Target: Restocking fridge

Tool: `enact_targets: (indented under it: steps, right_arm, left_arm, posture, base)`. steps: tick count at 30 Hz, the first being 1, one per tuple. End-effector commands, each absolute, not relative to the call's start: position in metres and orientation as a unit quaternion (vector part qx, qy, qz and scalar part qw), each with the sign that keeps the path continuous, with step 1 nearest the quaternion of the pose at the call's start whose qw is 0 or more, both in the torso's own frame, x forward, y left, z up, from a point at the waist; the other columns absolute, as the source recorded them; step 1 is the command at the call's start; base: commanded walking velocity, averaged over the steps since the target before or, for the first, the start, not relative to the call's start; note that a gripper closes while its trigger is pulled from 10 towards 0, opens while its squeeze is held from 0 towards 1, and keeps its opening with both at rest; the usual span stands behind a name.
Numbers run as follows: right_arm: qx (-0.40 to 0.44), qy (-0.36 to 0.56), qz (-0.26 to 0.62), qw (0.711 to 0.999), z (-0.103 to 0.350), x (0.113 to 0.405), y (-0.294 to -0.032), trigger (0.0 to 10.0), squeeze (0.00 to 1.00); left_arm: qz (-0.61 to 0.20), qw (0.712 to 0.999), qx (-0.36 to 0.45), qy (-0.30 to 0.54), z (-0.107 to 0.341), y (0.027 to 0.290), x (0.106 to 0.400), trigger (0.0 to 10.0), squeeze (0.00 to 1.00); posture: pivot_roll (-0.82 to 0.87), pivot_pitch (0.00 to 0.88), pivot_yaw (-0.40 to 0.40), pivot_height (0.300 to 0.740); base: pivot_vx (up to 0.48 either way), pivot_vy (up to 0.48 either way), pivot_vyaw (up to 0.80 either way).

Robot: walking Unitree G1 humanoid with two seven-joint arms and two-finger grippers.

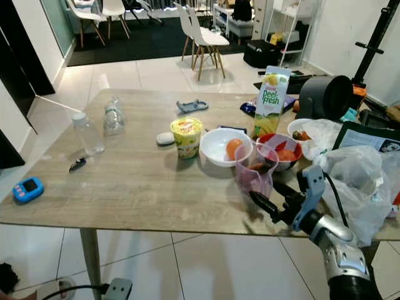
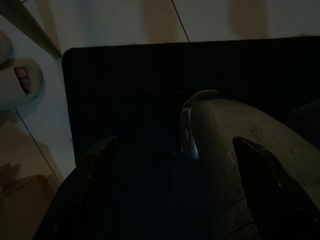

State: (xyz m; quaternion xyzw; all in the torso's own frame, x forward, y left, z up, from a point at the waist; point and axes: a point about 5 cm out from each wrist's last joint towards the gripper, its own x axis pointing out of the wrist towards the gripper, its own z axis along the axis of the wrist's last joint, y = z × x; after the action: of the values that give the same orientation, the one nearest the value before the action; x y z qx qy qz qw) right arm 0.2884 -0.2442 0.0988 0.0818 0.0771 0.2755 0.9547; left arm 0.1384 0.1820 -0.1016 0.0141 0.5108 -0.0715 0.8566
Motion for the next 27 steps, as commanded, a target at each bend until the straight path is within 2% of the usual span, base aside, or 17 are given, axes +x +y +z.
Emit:
enact_targets:
  steps: [1,27]
  right_arm:
    - [0.076,0.075,0.263,0.959,0.1,0.291,-0.247,10.0,0.0]
    - [0.066,0.055,0.194,0.977,0.105,0.3,-0.265,10.0,0.0]
  left_arm:
    - [-0.07,0.848,0.021,0.525,-0.104,0.188,0.131,10.0,0.0]
    - [-0.072,0.847,0.02,0.527,-0.104,0.186,0.129,10.0,0.0]
  posture:
    - [0.07,0.0,0.007,0.74]
    - [0.07,0.0,0.008,0.74]
  base:
    - [0.0,0.0,0.0]
    - [0.0,0.0,0.0]
